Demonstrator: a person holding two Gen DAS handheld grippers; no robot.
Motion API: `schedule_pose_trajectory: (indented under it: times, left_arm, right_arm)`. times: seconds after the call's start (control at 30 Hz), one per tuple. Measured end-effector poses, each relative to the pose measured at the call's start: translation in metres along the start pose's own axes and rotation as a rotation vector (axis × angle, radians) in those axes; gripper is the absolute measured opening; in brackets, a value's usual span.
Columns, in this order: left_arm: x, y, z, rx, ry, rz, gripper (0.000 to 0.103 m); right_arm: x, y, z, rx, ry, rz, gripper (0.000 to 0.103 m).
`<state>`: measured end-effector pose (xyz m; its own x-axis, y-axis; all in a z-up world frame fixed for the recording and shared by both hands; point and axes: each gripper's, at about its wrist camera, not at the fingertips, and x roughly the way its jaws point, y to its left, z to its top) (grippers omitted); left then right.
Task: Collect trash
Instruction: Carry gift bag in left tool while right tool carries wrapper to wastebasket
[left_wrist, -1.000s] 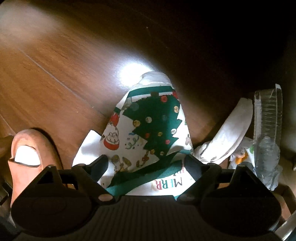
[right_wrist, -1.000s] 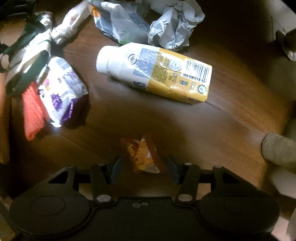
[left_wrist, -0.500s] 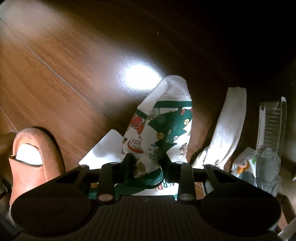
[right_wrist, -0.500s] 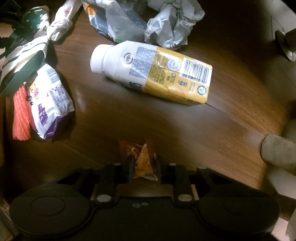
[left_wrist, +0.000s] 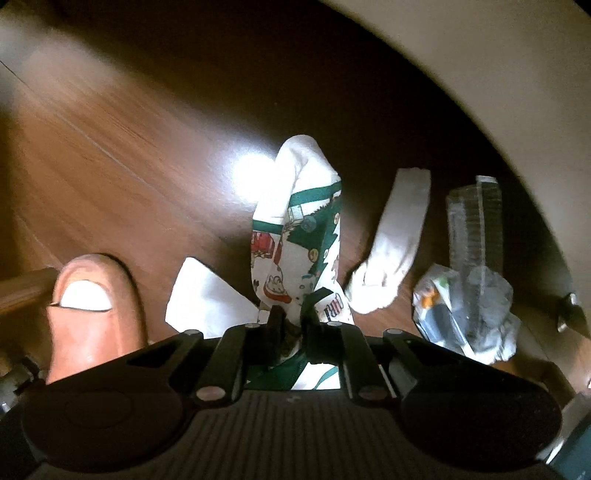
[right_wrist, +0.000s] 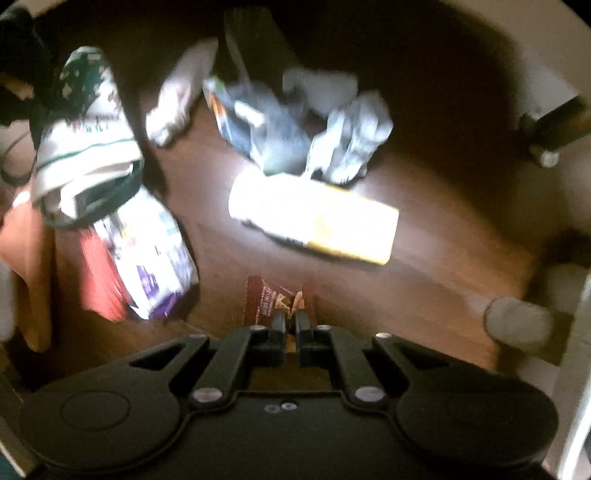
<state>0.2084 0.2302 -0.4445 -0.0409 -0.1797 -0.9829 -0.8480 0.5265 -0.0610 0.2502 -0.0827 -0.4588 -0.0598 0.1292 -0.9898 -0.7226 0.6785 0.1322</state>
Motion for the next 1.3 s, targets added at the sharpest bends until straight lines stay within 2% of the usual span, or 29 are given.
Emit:
schedule_pose_trajectory:
  times: [0.37, 0.6, 0.7, 0.9, 1.2, 1.3]
  left_arm:
    - [-0.100, 0.010, -0.039, 0.039, -0.080, -0.072, 0.010]
    - [-0.161, 0.006, -0.088, 0.174, -0.134, -0.129, 0.011]
    - [-0.185, -0.006, -0.119, 0.269, -0.169, -0.149, 0.011]
    - [-0.245, -0.038, -0.170, 0.406, -0.254, -0.258, 0.011]
    - [-0.327, -0.109, -0.236, 0.617, -0.384, -0.390, 0.011]
    - [-0.353, -0.145, -0.258, 0.695, -0.421, -0.425, 0.011]
  right_arm:
    - [-0.106, 0.007, -0.010, 0.133, -0.207, 0.044, 0.005]
    - [-0.197, 0.014, -0.032, 0.174, -0.380, 0.117, 0.005]
    - [-0.233, 0.016, -0.048, 0.191, -0.445, 0.144, 0.005]
    - [-0.304, 0.010, -0.087, 0.218, -0.575, 0.138, 0.005]
    - [-0.400, -0.043, -0.142, 0.295, -0.780, 0.041, 0.005]
    - [-0.421, -0.070, -0.153, 0.320, -0.833, -0.009, 0.005]
